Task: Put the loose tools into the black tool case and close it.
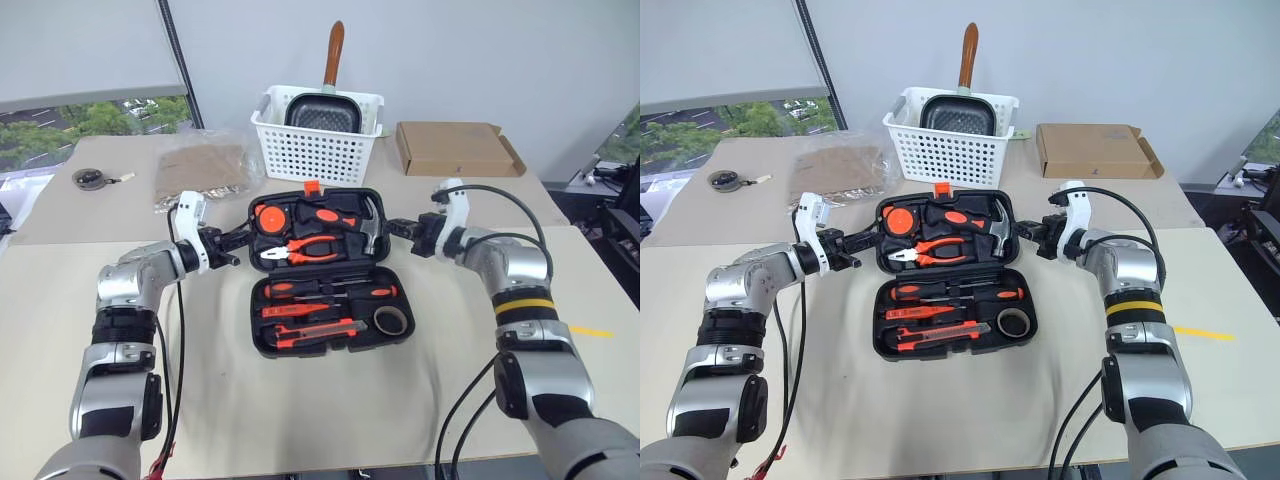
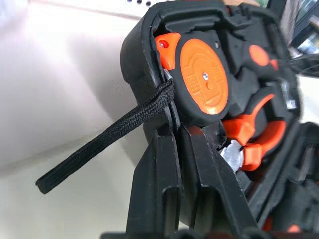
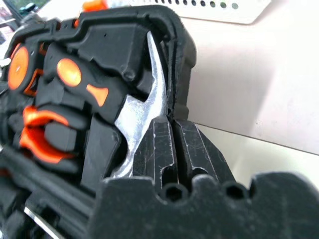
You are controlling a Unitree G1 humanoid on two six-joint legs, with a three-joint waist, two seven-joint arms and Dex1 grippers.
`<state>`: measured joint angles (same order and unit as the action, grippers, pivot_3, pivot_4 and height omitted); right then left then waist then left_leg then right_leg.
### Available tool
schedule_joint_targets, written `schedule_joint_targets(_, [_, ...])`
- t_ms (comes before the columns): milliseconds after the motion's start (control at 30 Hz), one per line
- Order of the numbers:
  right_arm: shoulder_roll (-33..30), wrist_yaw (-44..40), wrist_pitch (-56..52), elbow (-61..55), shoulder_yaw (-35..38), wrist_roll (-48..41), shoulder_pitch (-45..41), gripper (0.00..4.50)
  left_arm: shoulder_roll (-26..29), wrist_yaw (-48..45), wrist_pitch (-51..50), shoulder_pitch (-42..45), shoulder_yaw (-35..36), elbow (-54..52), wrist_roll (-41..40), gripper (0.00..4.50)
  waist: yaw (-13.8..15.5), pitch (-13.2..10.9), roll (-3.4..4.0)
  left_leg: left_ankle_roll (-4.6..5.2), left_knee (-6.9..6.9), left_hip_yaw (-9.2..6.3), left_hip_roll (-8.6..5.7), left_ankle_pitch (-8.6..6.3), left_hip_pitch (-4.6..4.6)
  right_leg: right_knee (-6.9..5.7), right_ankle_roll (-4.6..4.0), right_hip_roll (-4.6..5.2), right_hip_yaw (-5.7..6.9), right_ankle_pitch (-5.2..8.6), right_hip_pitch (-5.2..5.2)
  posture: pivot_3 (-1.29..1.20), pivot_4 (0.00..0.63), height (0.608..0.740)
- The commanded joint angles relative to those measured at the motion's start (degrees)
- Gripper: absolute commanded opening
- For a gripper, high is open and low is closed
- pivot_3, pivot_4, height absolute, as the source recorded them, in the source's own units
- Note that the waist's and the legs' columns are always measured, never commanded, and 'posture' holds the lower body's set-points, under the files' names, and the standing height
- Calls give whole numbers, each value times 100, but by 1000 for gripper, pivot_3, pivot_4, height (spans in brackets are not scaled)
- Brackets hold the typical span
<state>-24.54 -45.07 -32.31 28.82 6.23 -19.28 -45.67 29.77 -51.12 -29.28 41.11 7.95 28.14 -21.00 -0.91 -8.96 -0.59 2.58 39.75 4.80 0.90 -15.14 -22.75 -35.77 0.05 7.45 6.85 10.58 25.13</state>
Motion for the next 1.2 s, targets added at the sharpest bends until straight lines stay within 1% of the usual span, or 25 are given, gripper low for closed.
schedule_joint_targets(33, [91,-159,712,-983,84,-151,251,0,20,-81,982,15,45,-147,159,37,-3,0,0,0,0,1,1,0,1,-1,0,-1,0,0,0,0,150,700])
schedule_joint_targets(167, [141,-162,1413,-1442,-91,64,680,0,33,-169,1954,-303,-42,-399,383,37,-10,0,-1,-2,0,1,4,1,5,-3,0,-2,0,-1,0,0,150,700])
schedule_joint_targets(233, [151,-133,1803,-1506,-152,194,793,0,25,-160,2244,-414,-24,-556,401,37,-10,-1,-1,-2,0,2,5,1,6,-5,0,-2,-2,-1,0,0,150,700])
schedule_joint_targets(400, [138,-118,3067,-1331,-330,660,918,0,58,-15,3265,-558,-33,-656,653,37,4,-2,-3,0,2,2,4,1,6,-2,-2,-2,-2,-2,0,0,150,700])
schedule_joint_targets(567, [124,-52,3982,-1222,-425,970,971,0,91,101,4138,-704,-18,-684,875,37,12,-2,-3,3,2,2,4,1,2,-3,-2,-2,-1,-2,1,0,150,700])
schedule_joint_targets(700, [126,114,4738,-1243,-451,1244,1293,0,158,218,4881,-1025,-26,-741,1117,37,20,-2,-3,8,1,1,3,-1,-1,3,-3,-2,0,-2,1,0,150,700])
schedule_joint_targets(833, [121,320,5792,-1172,-575,1608,1627,0,339,383,6119,-1510,-84,-339,1596,37,14,-2,-3,12,0,6,2,-4,0,13,-3,0,0,-2,-1,0,150,700])
schedule_joint_targets(900, [152,483,6340,-1105,-644,1801,1779,0,370,725,6698,-1626,-20,-41,1834,37,8,-1,-2,13,0,11,4,-5,7,11,-2,1,-1,-2,-3,0,150,700])
schedule_joint_targets(1000, [127,670,7158,-956,-791,2119,2011,0,460,991,7448,-1749,-51,292,2106,37,6,-2,-3,19,0,14,5,-9,21,14,2,5,-4,1,-6,0,150,700])
schedule_joint_targets(1033, [122,768,7426,-871,-819,2230,2082,0,498,1038,7687,-1809,-89,378,2192,37,6,-2,-3,38,0,15,6,-20,28,18,19,6,-5,11,-7,0,150,700])
schedule_joint_targets(1067, [115,843,7605,-803,-835,2298,2122,0,525,1077,7850,-1843,-123,442,2246,37,5,-2,-3,52,-1,17,10,-29,35,14,27,6,-6,16,-7,0,150,700])
schedule_joint_targets(1133, [81,985,7952,-676,-873,2432,2213,0,562,1112,8072,-1944,-196,520,2293,37,3,-2,-3,49,0,20,15,-27,48,2,30,6,-7,19,-9,0,150,700])
schedule_joint_targets(1200, [24,1078,8234,-556,-916,2519,2320,0,615,1073,8080,-2072,-259,514,2256,37,10,-2,-3,43,1,21,20,-18,50,-1,29,6,-6,18,-9,0,150,700])
